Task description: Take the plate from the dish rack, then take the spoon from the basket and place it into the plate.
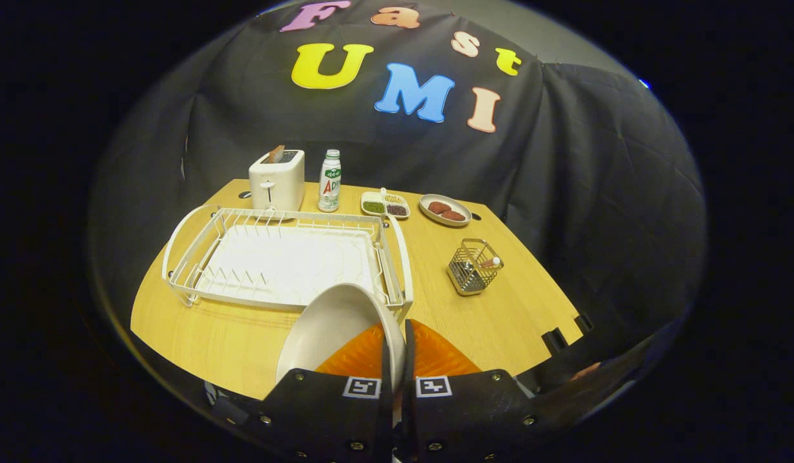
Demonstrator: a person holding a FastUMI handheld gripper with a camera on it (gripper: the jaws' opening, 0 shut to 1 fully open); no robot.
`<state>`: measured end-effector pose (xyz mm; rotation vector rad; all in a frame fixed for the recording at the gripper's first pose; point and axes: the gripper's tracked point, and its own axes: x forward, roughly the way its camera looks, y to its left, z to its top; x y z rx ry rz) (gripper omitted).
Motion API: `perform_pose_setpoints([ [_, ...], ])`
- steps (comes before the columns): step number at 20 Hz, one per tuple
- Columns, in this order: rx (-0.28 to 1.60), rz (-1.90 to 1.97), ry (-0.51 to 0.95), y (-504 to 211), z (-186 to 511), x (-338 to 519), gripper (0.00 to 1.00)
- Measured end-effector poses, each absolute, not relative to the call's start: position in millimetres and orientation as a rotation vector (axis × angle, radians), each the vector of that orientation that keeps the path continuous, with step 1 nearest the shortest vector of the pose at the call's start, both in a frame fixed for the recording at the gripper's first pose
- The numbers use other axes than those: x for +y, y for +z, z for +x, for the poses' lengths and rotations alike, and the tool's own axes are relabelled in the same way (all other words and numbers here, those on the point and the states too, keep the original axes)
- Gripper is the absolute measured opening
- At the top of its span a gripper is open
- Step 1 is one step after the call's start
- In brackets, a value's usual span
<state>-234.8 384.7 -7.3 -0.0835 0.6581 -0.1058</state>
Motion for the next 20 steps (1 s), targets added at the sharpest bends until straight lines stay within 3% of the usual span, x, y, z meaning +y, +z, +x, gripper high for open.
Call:
perform_pose_setpoints([
  [20, 0.812, 0.193, -0.133, -106.2, -224.1, 390.7, 0.05],
])
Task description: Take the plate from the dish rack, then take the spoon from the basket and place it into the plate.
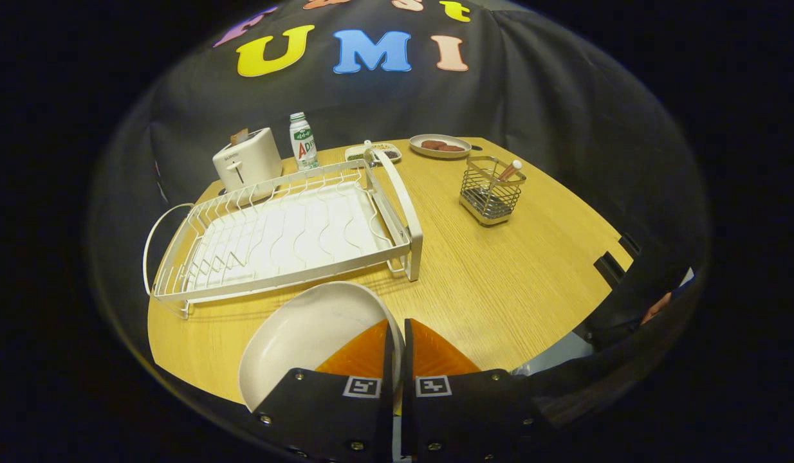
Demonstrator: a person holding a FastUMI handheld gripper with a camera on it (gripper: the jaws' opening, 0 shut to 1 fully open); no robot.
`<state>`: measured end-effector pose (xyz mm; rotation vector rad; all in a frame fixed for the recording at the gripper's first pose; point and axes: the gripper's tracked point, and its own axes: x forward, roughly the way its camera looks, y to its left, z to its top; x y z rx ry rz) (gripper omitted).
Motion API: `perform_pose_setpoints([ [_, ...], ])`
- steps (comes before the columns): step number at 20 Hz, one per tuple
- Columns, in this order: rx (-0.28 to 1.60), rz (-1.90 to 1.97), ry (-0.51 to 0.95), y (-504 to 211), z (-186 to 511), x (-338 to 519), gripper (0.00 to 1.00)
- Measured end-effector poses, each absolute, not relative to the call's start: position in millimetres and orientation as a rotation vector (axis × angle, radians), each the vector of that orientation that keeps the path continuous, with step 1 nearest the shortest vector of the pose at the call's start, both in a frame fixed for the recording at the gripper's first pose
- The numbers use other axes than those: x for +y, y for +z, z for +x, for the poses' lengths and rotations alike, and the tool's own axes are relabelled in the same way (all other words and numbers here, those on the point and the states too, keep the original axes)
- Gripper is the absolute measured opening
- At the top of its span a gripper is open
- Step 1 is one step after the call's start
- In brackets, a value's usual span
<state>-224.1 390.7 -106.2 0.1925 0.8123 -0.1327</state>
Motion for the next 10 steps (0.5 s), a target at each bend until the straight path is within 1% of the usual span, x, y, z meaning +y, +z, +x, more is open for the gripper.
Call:
perform_pose_setpoints([
  [5, 0.850, 0.146, -0.134, -123.6, -224.6, 385.0, 0.05],
  [10, 0.794, 0.112, -0.171, -99.8, -212.8, 358.0, 0.05],
])
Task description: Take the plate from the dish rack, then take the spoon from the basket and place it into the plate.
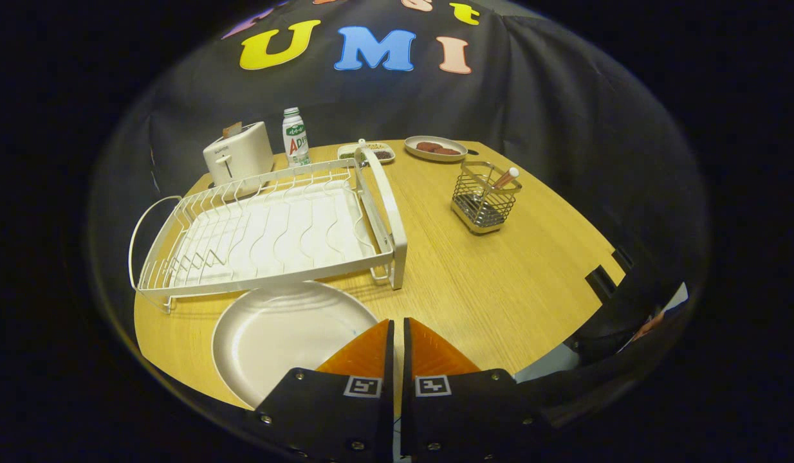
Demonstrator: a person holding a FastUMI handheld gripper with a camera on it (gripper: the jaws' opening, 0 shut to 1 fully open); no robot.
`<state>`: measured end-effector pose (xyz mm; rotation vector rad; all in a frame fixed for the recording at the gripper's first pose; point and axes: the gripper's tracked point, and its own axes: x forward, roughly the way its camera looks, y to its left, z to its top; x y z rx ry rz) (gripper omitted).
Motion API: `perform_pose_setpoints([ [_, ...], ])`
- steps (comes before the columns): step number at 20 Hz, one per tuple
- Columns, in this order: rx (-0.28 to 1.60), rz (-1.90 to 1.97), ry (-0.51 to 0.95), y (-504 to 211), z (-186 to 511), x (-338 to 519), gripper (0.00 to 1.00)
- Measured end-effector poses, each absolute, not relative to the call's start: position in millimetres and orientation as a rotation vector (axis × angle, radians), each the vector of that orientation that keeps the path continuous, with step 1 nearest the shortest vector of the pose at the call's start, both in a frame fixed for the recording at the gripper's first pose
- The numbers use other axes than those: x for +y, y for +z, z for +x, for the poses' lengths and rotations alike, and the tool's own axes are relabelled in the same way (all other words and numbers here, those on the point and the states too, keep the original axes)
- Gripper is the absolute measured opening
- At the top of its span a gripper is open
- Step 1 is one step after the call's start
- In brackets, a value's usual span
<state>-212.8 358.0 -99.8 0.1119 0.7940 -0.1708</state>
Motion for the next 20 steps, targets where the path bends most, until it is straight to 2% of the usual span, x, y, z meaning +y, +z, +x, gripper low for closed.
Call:
perform_pose_setpoints([
  [11, 0.652, 0.106, -0.335, -45.2, -158.5, 264.8, 0.05],
  [13, 0.644, 0.089, -0.359, -43.1, -147.8, 247.4, 0.27],
  [15, 0.637, 0.081, -0.371, -40.6, -136.0, 234.5, 0.32],
  [16, 0.635, 0.078, -0.380, -40.7, -130.5, 227.4, 0.39],
  [20, 0.638, 0.091, -0.387, -47.2, -106.4, 208.1, 0.39],
])
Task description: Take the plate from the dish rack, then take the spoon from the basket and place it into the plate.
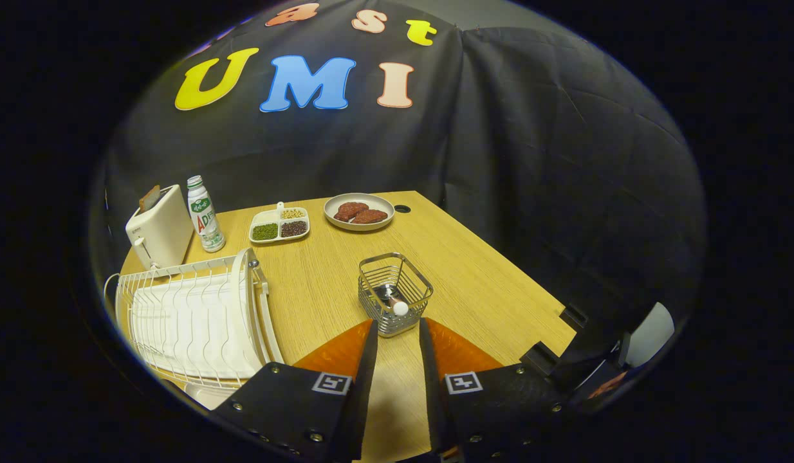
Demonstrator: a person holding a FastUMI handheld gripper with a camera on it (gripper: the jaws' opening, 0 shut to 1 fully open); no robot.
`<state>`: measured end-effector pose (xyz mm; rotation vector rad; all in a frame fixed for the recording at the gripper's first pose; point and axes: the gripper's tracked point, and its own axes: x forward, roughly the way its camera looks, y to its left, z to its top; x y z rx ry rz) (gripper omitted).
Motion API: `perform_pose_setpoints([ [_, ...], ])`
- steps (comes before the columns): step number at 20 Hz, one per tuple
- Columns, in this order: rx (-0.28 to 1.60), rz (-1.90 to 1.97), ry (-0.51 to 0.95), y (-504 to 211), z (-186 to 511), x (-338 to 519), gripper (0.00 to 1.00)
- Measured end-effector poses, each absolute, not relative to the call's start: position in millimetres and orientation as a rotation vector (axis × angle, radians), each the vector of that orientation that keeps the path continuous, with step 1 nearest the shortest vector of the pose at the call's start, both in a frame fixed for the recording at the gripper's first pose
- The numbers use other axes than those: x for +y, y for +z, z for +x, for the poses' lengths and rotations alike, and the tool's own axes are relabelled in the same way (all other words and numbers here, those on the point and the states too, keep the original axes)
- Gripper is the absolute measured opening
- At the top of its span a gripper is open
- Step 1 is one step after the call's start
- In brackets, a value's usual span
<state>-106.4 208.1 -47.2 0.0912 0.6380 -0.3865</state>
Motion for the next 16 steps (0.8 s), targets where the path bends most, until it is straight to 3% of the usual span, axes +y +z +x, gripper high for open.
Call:
perform_pose_setpoints([
  [11, 0.666, 0.135, -0.352, -74.0, -71.0, 185.7, 0.37],
  [13, 0.656, 0.137, -0.323, -73.6, -66.4, 189.1, 0.14],
  [16, 0.651, 0.128, -0.300, -67.7, -67.9, 195.0, 0.10],
])
